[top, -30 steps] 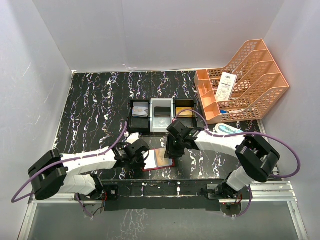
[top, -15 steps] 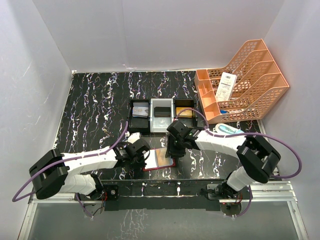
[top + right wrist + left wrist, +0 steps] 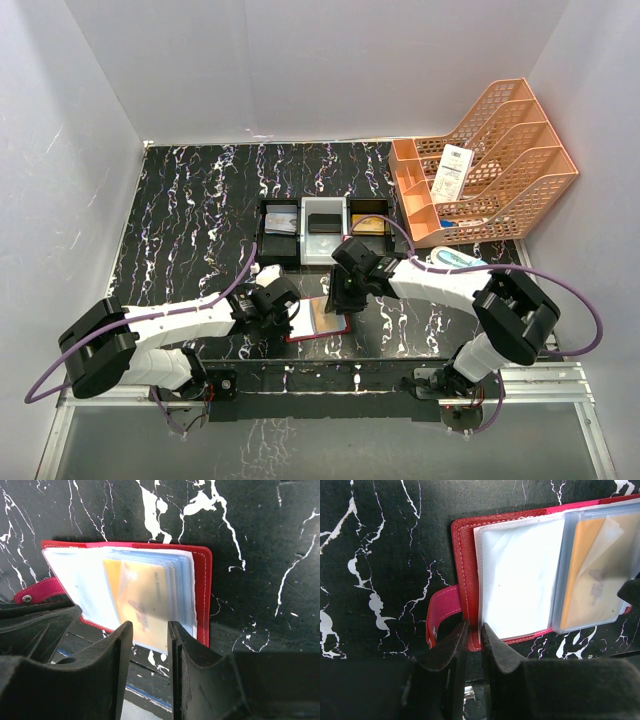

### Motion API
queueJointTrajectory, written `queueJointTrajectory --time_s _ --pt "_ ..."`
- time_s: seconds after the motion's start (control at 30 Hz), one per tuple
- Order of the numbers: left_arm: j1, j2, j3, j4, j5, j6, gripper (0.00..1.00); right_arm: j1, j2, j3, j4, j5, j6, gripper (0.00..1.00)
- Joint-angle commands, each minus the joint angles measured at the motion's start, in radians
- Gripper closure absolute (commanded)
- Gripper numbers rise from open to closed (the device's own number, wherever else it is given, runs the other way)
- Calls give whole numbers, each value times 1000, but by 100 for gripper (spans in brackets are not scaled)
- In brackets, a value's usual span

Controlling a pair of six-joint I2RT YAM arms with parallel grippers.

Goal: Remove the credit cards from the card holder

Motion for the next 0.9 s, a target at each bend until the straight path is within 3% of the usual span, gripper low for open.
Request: queueJointTrajectory --time_s 0.0,0.53,0.7,0.87 --pt "1 7 26 -12 -2 7 85 5 28 -6 70 -23 11 69" --pt "2 20 29 -1 7 13 86 16 63 5 22 8 6 65" --pt "2 24 30 1 7 12 86 51 78 46 -52 134 -18 62" --pt "1 30 33 1 8 15 86 68 106 81 -95 165 -30 62"
